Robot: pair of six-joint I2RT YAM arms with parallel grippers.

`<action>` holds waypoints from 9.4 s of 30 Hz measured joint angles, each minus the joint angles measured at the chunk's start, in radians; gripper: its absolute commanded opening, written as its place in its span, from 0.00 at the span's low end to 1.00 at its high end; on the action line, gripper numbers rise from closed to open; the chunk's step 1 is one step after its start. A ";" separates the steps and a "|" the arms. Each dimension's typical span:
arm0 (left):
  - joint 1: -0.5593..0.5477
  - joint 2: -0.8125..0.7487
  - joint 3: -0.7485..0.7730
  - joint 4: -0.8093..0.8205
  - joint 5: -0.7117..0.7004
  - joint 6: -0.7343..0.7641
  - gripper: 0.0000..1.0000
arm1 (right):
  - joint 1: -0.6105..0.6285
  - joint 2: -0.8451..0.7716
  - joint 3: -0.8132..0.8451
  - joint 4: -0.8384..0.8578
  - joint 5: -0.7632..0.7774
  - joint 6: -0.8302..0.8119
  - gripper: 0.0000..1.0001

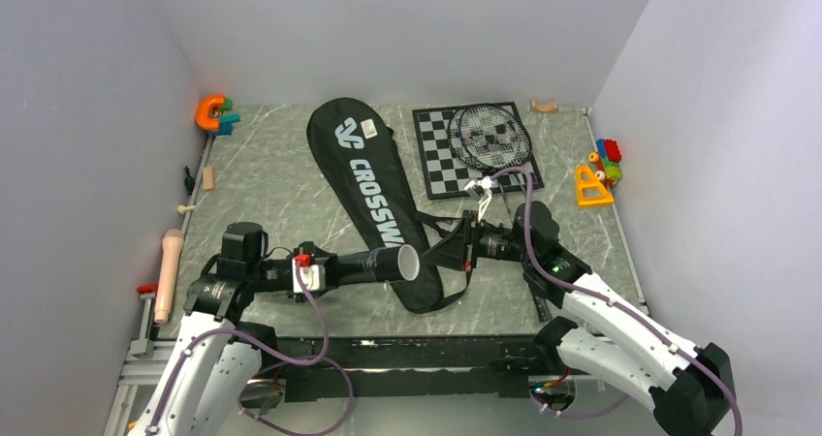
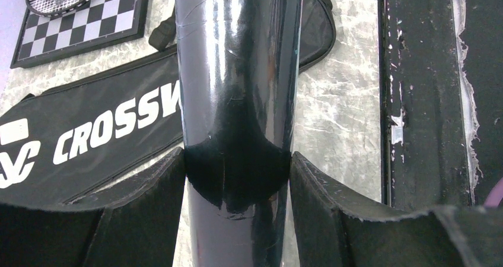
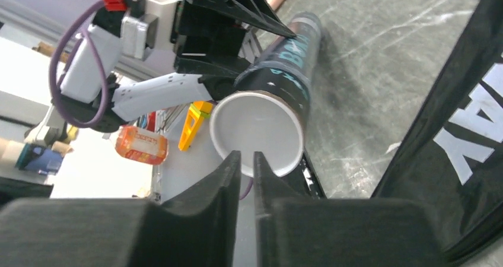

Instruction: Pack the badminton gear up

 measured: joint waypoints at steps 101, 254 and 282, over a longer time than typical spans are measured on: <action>-0.056 0.690 0.233 -0.319 -0.294 0.615 0.99 | 0.119 0.051 -0.070 -0.202 0.296 -0.121 0.52; 0.325 1.126 0.651 0.116 -0.791 -0.690 0.04 | -0.057 0.062 0.208 -0.498 0.677 -0.114 1.00; 0.349 1.012 0.836 -0.013 -0.666 -0.817 0.99 | -0.058 0.533 0.288 -0.458 0.592 -0.108 0.93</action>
